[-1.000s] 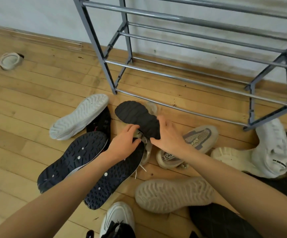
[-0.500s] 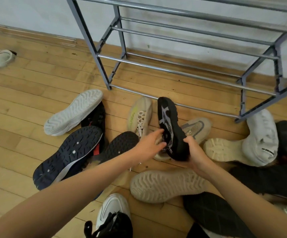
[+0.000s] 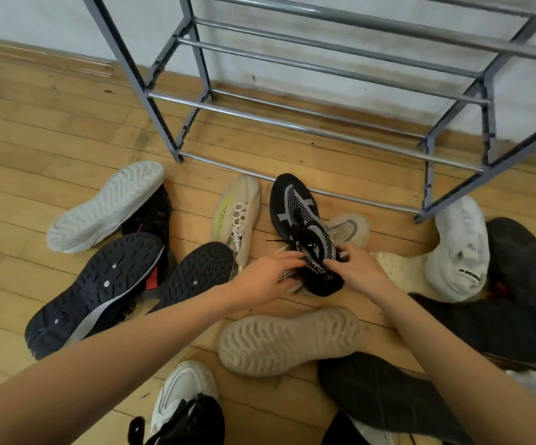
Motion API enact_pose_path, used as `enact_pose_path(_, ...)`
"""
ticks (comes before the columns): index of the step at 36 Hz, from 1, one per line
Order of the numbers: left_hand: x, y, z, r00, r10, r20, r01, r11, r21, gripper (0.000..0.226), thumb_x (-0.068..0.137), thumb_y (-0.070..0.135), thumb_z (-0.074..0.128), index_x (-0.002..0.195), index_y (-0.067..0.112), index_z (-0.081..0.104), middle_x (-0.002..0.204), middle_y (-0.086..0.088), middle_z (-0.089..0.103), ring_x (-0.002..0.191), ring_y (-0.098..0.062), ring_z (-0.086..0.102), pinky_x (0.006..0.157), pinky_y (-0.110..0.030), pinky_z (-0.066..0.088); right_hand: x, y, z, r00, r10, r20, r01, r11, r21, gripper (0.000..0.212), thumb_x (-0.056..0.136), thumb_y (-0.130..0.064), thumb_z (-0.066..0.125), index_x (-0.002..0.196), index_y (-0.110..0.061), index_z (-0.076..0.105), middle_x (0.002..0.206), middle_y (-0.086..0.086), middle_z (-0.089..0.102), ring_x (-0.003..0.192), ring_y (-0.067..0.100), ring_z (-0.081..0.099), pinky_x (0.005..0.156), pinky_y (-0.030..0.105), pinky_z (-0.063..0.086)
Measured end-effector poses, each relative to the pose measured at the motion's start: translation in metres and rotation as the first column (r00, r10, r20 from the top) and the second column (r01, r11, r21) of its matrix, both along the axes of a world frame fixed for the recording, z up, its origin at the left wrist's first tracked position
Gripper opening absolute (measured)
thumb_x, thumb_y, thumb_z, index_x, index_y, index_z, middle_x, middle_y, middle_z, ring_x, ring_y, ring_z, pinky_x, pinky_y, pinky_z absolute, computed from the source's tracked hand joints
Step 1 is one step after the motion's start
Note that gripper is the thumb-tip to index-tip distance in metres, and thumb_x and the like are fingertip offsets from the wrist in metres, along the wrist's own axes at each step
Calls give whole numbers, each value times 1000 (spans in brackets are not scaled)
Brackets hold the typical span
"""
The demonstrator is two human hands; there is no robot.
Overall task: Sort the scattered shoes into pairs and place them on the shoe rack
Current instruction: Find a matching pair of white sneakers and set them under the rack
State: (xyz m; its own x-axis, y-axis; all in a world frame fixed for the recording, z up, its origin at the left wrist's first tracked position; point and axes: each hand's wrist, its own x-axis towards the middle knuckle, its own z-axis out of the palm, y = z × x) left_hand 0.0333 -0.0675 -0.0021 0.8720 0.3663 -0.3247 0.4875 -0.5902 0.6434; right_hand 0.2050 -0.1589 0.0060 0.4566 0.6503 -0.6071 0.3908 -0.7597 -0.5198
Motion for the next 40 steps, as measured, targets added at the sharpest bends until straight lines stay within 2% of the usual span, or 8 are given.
enact_pose_path(4,-25,7,4,996,90,-12,-88,991,96,37,93,16,52,130,17,55,138,3,50,126,-15,46,103,-22,33,8,5,1,997,76,3,-76,996,-46,39,89,-27,62,123,-8,55,118,12,64,105,28,62,84,37,52)
enact_pose_path(7,-51,19,5,979,195,-56,-170,939,298,45,87,23,59,131,16,51,140,-4,45,131,-24,39,107,-30,30,13,7,2,991,13,-136,-15,1000,-14,35,86,-22,66,117,-7,60,108,10,66,96,26,64,70,34,54)
enact_pose_path(9,-67,24,10,945,289,-152,-221,909,355,62,82,38,63,137,18,41,145,-8,33,136,-28,30,110,-37,29,14,5,3,984,-13,-175,17,1000,19,33,86,-19,66,117,-9,59,105,8,64,94,25,63,72,35,55)
enact_pose_path(16,-105,19,2,807,417,-419,-239,878,415,103,69,61,67,145,16,15,140,-13,24,130,-32,28,106,-41,36,-6,-5,2,942,-114,-316,169,973,155,37,86,-12,67,122,-11,57,106,8,63,91,25,66,71,32,57)
enact_pose_path(24,-107,18,-7,793,431,-431,-282,886,368,113,67,53,72,148,18,2,140,-18,20,127,-37,31,99,-49,43,-33,-6,-8,814,-189,-549,212,977,-23,44,89,-8,62,131,-4,50,118,18,63,90,26,67,69,32,60)
enact_pose_path(31,-116,31,4,824,483,-297,-420,872,253,110,60,51,76,145,27,11,143,-9,15,134,-35,20,105,-53,35,-31,-2,-19,915,-136,-380,143,990,-10,36,83,-14,71,116,-10,58,106,11,65,89,28,69,77,42,59)
enact_pose_path(36,-105,46,26,837,532,-129,-522,847,104,107,63,45,79,146,28,15,141,-4,17,132,-31,21,106,-44,33,-33,3,-17,996,-44,-72,46,999,20,54,77,-22,76,124,-9,53,115,8,60,102,25,60,89,42,52)
enact_pose_path(40,-94,57,34,790,612,-33,-613,789,-47,103,62,42,80,144,34,18,139,2,19,132,-25,26,108,-43,36,-46,11,4,978,-44,204,-28,942,334,37,85,-20,68,120,-15,54,116,2,53,102,16,54,91,34,48)
